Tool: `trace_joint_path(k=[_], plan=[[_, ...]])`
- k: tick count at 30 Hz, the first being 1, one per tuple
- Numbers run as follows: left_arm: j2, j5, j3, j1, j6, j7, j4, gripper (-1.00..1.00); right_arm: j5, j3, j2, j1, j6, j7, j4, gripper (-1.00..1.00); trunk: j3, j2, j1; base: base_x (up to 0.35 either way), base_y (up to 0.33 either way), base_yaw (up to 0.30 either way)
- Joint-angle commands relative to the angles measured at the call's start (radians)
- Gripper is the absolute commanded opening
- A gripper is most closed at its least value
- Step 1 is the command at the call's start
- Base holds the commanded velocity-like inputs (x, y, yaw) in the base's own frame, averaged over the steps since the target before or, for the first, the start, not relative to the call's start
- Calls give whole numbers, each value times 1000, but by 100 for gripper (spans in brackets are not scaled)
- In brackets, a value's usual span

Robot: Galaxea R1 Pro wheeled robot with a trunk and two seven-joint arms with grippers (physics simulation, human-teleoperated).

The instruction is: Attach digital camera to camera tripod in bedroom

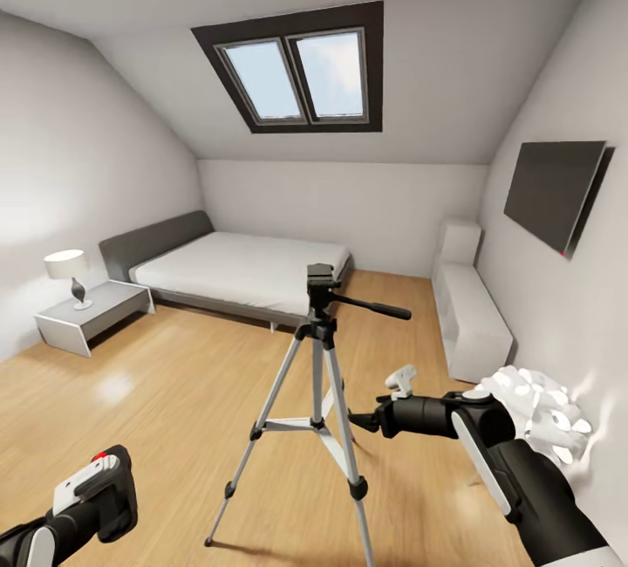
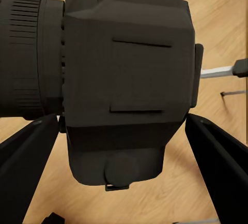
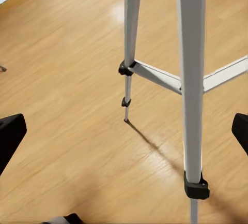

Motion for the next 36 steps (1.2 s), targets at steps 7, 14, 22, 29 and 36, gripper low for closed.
trace_joint_path(k=[7,14,22,29,36], plan=[[23,5,-27,-34,73,-11,-11,-100,-13,4,-44,0,-70,12,31,100,0,-1,0,0,-1,15],[40,9,-70,-87,124,-14,-18,-100,-9,6,-66,0,-122,119,49,100,0,-1,0,10,0,3],[106,15,-198,-227,131,-34,-46,-100,8,6,-70,1,-167,151,56,100,0,-1,0,32,0,0],[188,41,-383,-443,131,-127,6,-100,37,6,-70,2,-176,157,57,100,0,-1,0,5,0,0],[288,130,-503,-766,131,-380,319,-100,44,4,-69,4,-177,175,56,100,0,-1,0,0,0,0]])
